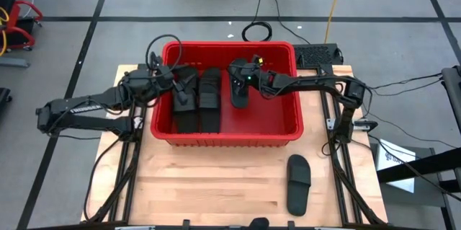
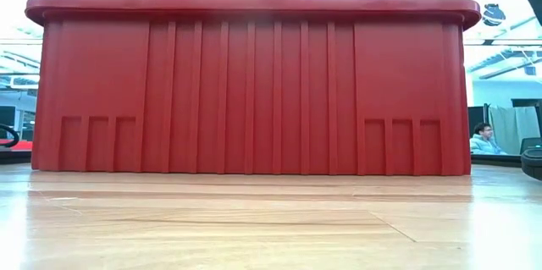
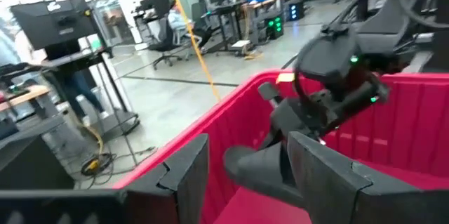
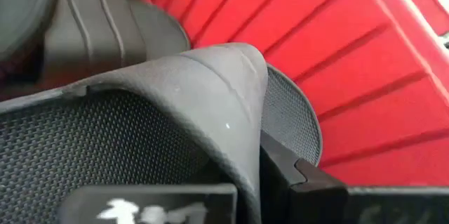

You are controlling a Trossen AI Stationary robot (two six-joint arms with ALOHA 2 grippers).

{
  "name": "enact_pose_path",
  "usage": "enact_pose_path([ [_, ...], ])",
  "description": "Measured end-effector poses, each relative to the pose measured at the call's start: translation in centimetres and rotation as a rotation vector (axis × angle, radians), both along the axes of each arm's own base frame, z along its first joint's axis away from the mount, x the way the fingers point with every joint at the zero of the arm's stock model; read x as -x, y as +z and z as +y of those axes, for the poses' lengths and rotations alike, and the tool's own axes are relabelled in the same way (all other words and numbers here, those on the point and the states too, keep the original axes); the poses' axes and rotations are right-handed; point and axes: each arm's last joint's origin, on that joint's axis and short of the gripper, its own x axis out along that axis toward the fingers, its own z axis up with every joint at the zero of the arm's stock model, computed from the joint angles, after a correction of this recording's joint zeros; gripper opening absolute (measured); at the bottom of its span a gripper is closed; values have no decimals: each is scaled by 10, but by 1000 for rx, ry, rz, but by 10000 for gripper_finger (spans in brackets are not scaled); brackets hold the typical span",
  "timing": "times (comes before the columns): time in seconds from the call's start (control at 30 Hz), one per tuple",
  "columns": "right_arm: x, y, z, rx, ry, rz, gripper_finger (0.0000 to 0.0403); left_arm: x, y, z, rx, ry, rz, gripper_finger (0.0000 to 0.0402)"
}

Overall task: Pick and place slides into bin
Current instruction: Put the left black slide into the red bin

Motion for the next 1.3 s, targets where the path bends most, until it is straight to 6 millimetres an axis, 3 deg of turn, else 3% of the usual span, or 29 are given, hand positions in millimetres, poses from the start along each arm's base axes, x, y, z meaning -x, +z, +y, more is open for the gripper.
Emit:
enact_pose_path([
  [0.6, -3, 15, -13, -96, 50, -91, 11, -7, -3, 4, 4, -17, 2, 200],
  [0.93, -25, -26, -22, -159, 35, 9, 11, -15, -5, 6, 13, -42, -5, 200],
  [1.07, -37, -28, -29, -163, 16, 29, 11, -16, -7, 6, 24, -47, 1, 200],
  [1.3, -37, -30, -37, -183, -11, 31, 11, -17, -8, 4, 29, -73, 2, 200],
])
